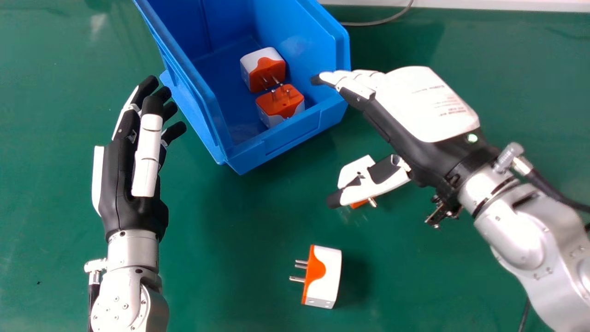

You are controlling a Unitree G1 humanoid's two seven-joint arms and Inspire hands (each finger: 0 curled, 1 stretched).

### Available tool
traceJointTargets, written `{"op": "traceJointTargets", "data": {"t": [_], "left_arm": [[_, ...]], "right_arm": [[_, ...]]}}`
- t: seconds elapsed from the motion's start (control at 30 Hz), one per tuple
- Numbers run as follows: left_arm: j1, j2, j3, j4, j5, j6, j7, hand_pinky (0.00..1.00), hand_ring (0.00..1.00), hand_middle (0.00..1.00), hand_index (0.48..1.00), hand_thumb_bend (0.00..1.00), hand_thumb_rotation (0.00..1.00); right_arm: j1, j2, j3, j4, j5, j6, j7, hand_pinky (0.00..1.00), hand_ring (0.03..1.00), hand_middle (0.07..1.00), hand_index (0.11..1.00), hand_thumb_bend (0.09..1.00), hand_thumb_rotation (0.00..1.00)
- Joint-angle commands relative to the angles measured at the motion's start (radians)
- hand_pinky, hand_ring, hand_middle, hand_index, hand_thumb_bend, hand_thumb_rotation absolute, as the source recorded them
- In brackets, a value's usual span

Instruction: Pick all objects and put in blue box

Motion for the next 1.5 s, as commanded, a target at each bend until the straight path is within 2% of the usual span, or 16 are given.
{"op": "traceJointTargets", "data": {"t": [0.0, 0.07, 0.2, 0.33, 0.43, 0.53, 0.63, 0.7, 0.83, 0.97, 1.0, 1.07, 1.17, 1.23, 1.33, 1.47], "left_arm": [[-0.013, 0.009, 0.001, 0.003, 0.0, -0.025, -0.006, 0.8, 0.86, 0.87, 0.862, 0.69, 0.76], [-0.015, 0.011, 0.001, 0.009, 0.002, -0.028, -0.007, 0.81, 0.86, 0.87, 0.864, 0.69, 0.76], [-0.013, 0.009, 0.004, 0.014, -0.003, -0.029, -0.012, 0.81, 0.86, 0.87, 0.864, 0.69, 0.76], [-0.007, 0.005, 0.001, 0.014, 0.007, -0.033, -0.005, 0.81, 0.86, 0.87, 0.866, 0.69, 0.76], [-0.006, 0.002, 0.002, 0.015, 0.002, -0.026, -0.006, 0.81, 0.86, 0.87, 0.864, 0.7, 0.76], [0.002, -0.005, 0.0, 0.006, 0.012, -0.022, 0.009, 0.81, 0.86, 0.87, 0.863, 0.69, 0.76], [0.02, -0.016, -0.007, -0.025, 0.015, -0.008, 0.025, 0.81, 0.86, 0.87, 0.863, 0.69, 0.76], [0.027, -0.017, -0.01, -0.038, 0.016, -0.004, 0.029, 0.8, 0.86, 0.87, 0.862, 0.7, 0.76], [0.03, -0.009, -0.004, -0.059, -0.007, 0.017, 0.017, 0.8, 0.86, 0.87, 0.863, 0.69, 0.76], [0.03, -0.005, -0.008, -0.068, -0.007, 0.021, 0.011, 0.81, 0.86, 0.87, 0.866, 0.69, 0.76], [0.031, -0.006, -0.009, -0.066, -0.005, 0.015, 0.011, 0.81, 0.86, 0.87, 0.866, 0.69, 0.76], [0.034, -0.009, -0.011, -0.066, 0.002, 0.01, 0.015, 0.81, 0.86, 0.87, 0.866, 0.69, 0.76], [0.033, -0.012, -0.012, -0.067, 0.0, 0.017, 0.017, 0.81, 0.86, 0.87, 0.867, 0.7, 0.76], [0.03, -0.011, -0.013, -0.057, 0.005, 0.007, 0.018, 0.81, 0.86, 0.87, 0.867, 0.7, 0.76], [0.025, -0.015, -0.012, -0.054, 0.001, 0.012, 0.02, 0.81, 0.86, 0.87, 0.867, 0.7, 0.76], [0.022, -0.018, -0.014, -0.054, 0.002, 0.015, 0.024, 0.81, 0.86, 0.87, 0.867, 0.7, 0.76]], "right_arm": [[-0.011, -0.01, -0.025, -0.055, 0.015, 0.032, 0.079, 0.77, 0.884, 0.896, 0.893, 0.899, 0.42], [-0.015, -0.014, -0.025, -0.07, 0.017, 0.056, 0.145, 0.79, 0.907, 0.917, 0.915, 0.919, 0.44], [-0.015, -0.017, -0.023, -0.091, 0.002, 0.086, 0.237, 0.79, 0.907, 0.917, 0.915, 0.919, 0.44], [-0.024, -0.018, -0.001, -0.073, -0.028, 0.092, 0.291, 0.81, 0.926, 0.933, 0.932, 0.936, 0.45], [-0.035, -0.012, 0.012, -0.056, -0.047, 0.094, 0.314, 0.83, 0.94, 0.947, 0.945, 0.949, 0.45], [-0.046, -0.012, 0.027, -0.036, -0.065, 0.087, 0.333, 0.84, 0.952, 0.958, 0.954, 0.96, 0.46], [-0.054, -0.018, 0.031, -0.034, -0.079, 0.079, 0.341, 0.84, 0.952, 0.958, 0.954, 0.96, 0.46], [-0.06, -0.019, 0.03, -0.037, -0.09, 0.083, 0.351, 0.86, 0.962, 0.966, 0.954, 0.968, 0.47], [-0.116, 0.003, 0.041, 0.009, -0.108, 0.093, 0.359, 0.87, 0.97, 0.973, 0.955, 0.975, 0.46], [-0.228, 0.037, 0.099, 0.156, -0.139, 0.059, 0.362, 0.89, 0.976, 0.979, 0.957, 0.98, 0.46], [-0.245, 0.041, 0.109, 0.183, -0.147, 0.053, 0.36, 0.89, 0.976, 0.979, 0.957, 0.98, 0.46], [-0.283, 0.043, 0.136, 0.237, -0.173, 0.04, 0.359, 0.89, 0.976, 0.979, 0.957, 0.98, 0.46], [-0.331, 0.055, 0.165, 0.304, -0.198, 0.029, 0.365, 0.9, 0.981, 0.983, 0.956, 0.985, 0.45], [-0.364, 0.068, 0.183, 0.356, -0.209, 0.014, 0.36, 0.9, 0.981, 0.983, 0.956, 0.985, 0.45], [-0.416, 0.089, 0.215, 0.441, -0.224, -0.011, 0.36, 0.91, 0.985, 0.986, 0.958, 0.987, 0.44], [-0.474, 0.109, 0.26, 0.561, -0.25, -0.053, 0.341, 0.92, 0.988, 0.989, 0.958, 0.986, 0.43]]}}
